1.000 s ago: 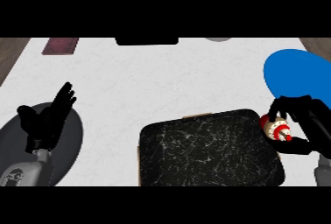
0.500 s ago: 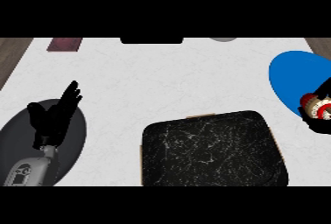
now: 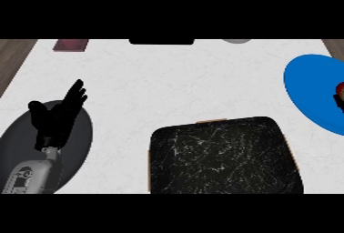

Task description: Pick the cupcake from the tray and place it in the plate

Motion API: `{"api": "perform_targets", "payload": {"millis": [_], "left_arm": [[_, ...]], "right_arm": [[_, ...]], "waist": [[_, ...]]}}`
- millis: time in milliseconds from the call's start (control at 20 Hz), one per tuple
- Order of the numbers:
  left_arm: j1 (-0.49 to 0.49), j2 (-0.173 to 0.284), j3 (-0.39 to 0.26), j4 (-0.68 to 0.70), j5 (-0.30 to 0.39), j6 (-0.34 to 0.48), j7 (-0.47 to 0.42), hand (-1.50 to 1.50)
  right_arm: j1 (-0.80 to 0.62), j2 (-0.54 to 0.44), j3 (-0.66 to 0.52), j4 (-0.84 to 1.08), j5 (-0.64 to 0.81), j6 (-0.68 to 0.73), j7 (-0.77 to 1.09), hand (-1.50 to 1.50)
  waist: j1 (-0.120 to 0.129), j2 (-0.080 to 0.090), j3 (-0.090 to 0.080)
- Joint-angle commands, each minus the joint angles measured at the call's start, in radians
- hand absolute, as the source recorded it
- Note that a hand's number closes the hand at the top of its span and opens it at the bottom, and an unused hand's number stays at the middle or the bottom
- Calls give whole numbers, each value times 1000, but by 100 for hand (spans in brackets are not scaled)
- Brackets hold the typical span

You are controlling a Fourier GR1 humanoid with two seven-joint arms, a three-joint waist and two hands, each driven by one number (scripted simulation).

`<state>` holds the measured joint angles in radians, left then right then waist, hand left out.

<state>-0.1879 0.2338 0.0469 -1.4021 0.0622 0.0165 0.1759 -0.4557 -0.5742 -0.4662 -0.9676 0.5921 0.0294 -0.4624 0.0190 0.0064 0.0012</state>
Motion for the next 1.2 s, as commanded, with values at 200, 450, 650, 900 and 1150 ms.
{"api": "perform_targets", "payload": {"millis": [200, 450, 650, 900, 1150], "left_arm": [[9, -2, 0, 21, -15, -15, -52, 0], [-4, 9, 26, 85, -4, -38, -94, 0], [-26, -30, -10, 4, -21, 8, -15, 0], [-23, -47, -10, 32, -29, 23, -18, 0], [-30, 10, 40, 22, 11, -21, 12, 0]], "right_arm": [[-110, -153, 57, 407, 140, -55, -179, 150], [-190, -186, 44, 597, 109, 112, -175, -150], [-241, -225, 26, 659, 95, 129, -329, -150], [-265, -194, -60, 649, -7, 127, -486, -150], [-309, -221, -111, 672, -110, 377, -523, -150]], "waist": [[22, 10, 2], [19, 12, 2], [28, 12, 4], [13, 7, 4], [-2, -3, 1]]}}
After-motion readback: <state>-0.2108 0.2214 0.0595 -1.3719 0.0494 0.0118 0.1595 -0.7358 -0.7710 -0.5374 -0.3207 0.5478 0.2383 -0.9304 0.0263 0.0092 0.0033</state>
